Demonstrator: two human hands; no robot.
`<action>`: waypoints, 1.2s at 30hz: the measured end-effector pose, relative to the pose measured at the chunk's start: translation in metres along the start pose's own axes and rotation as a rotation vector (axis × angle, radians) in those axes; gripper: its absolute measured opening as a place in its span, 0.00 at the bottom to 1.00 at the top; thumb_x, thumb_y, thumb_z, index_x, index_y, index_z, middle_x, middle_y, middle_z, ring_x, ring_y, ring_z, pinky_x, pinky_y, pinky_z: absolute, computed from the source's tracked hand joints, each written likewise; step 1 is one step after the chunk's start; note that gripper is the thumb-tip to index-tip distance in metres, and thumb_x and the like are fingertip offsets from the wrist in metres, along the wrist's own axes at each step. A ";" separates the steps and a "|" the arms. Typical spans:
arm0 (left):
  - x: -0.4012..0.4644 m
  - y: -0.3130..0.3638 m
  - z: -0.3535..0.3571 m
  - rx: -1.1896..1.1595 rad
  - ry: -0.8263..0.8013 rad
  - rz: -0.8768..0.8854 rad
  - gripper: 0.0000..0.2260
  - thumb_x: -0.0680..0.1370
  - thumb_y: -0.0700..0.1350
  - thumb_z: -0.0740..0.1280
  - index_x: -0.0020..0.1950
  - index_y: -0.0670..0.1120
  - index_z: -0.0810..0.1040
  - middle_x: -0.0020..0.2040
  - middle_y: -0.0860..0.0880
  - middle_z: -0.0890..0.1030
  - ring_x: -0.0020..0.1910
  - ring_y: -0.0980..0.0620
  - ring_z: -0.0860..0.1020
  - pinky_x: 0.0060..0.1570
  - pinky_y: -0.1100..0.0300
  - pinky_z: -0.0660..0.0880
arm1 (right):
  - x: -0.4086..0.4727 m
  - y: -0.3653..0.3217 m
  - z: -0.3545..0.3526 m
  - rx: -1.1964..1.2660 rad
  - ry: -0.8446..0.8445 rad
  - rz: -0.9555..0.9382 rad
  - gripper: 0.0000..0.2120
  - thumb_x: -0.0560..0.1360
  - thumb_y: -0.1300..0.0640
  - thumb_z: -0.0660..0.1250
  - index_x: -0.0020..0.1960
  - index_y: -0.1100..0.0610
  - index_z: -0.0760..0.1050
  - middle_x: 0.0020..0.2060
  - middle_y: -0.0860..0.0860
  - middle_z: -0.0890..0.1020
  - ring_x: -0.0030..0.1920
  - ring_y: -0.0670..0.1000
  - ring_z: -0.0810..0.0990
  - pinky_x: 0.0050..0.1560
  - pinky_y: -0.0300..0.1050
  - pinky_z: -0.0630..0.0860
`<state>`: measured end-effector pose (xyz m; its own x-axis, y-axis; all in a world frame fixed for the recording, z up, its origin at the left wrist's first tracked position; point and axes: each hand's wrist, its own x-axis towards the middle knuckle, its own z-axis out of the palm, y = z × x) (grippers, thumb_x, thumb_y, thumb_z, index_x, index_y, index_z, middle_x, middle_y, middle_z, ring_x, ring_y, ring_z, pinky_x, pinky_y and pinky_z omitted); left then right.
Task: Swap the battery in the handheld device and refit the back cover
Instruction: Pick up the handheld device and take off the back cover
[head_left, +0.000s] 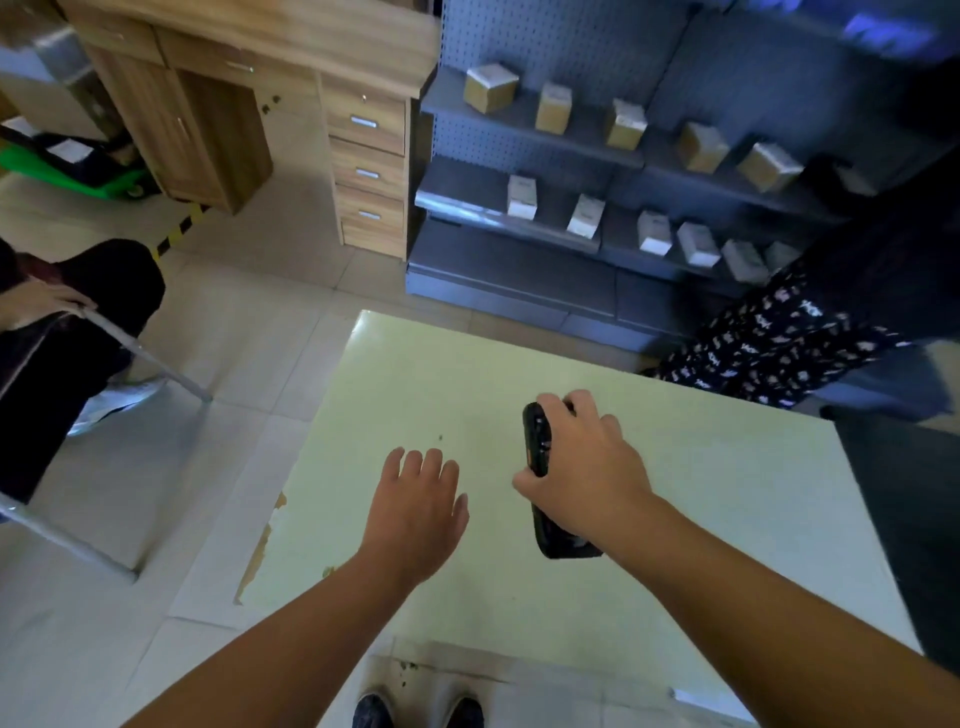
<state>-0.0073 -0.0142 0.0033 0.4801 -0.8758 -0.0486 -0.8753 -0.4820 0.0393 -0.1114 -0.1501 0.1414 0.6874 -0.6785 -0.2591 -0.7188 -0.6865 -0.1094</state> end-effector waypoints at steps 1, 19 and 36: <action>0.001 0.006 -0.006 0.000 0.001 -0.003 0.22 0.83 0.57 0.55 0.66 0.44 0.76 0.62 0.43 0.80 0.61 0.41 0.77 0.72 0.43 0.66 | -0.008 0.001 -0.013 -0.003 0.017 -0.003 0.30 0.73 0.45 0.70 0.70 0.48 0.63 0.63 0.50 0.67 0.56 0.56 0.70 0.43 0.48 0.72; -0.047 0.084 -0.094 -2.381 -0.660 -0.558 0.32 0.80 0.67 0.57 0.65 0.43 0.83 0.51 0.39 0.84 0.43 0.41 0.81 0.43 0.50 0.80 | -0.062 0.045 -0.015 0.320 -0.151 -0.299 0.23 0.82 0.49 0.65 0.76 0.47 0.68 0.65 0.47 0.74 0.63 0.51 0.76 0.66 0.53 0.74; -0.063 0.087 -0.103 -2.443 -0.723 -0.373 0.34 0.82 0.66 0.55 0.70 0.39 0.78 0.56 0.38 0.80 0.43 0.40 0.78 0.48 0.47 0.78 | -0.065 0.078 -0.050 0.072 -0.078 -0.689 0.19 0.84 0.51 0.64 0.73 0.43 0.71 0.59 0.42 0.77 0.50 0.41 0.74 0.55 0.44 0.78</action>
<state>-0.1076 -0.0035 0.1129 0.0065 -0.9042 -0.4271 0.9095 -0.1722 0.3784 -0.2068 -0.1722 0.1973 0.9818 -0.0724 -0.1753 -0.1288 -0.9329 -0.3364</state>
